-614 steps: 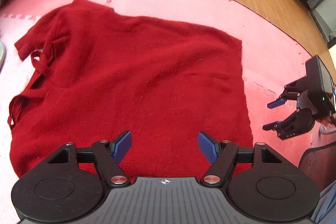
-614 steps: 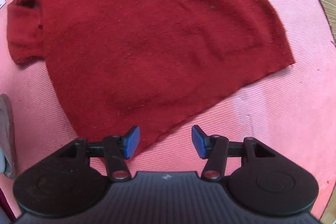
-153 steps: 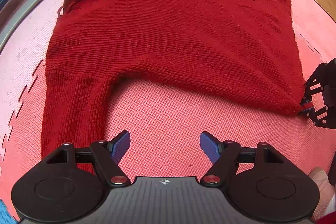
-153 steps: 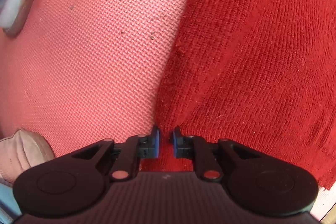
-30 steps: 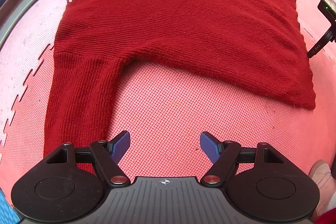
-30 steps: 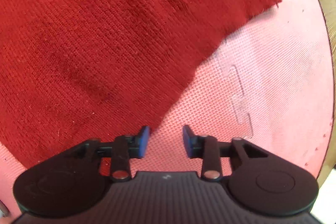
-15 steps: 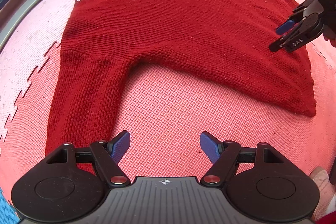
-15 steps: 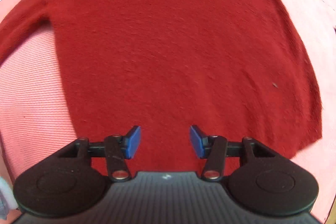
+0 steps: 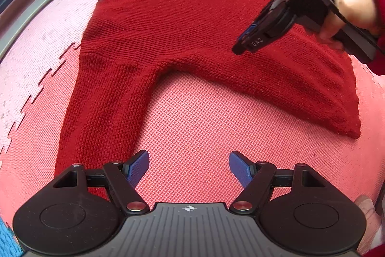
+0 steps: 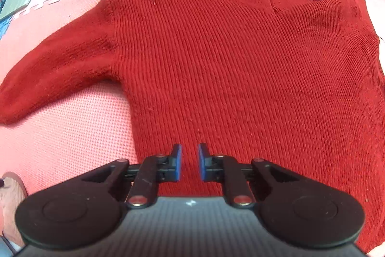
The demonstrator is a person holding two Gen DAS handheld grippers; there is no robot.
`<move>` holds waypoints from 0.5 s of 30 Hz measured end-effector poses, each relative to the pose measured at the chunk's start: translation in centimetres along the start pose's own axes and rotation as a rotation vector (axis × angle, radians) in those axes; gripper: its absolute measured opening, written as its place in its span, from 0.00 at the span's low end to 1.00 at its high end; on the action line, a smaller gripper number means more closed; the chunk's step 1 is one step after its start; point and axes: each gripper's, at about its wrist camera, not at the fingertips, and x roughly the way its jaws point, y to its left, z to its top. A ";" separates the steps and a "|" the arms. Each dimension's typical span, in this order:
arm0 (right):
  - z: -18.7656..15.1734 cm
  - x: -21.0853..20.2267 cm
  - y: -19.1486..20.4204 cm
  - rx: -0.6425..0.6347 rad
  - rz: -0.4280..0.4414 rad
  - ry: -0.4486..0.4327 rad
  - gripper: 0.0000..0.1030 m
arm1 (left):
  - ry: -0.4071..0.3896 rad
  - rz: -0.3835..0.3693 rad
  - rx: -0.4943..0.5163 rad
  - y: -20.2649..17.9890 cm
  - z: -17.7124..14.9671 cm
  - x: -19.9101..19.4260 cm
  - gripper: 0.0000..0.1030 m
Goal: Fold clothes
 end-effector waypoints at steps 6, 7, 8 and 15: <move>2.7 1.6 0.9 -0.013 0.011 -0.003 0.15 | 0.012 -0.010 -0.003 0.2 -0.6 0.1 0.73; 3.1 2.0 1.3 -0.020 0.012 -0.008 0.15 | 0.014 -0.013 -0.001 0.2 -0.7 0.1 0.73; 3.3 2.4 1.8 -0.025 0.015 -0.011 0.15 | 0.016 -0.016 0.001 0.2 -0.8 0.2 0.73; 4.8 3.5 3.2 -0.090 0.008 -0.020 0.15 | 0.004 -0.009 -0.005 0.3 -1.1 -0.4 0.73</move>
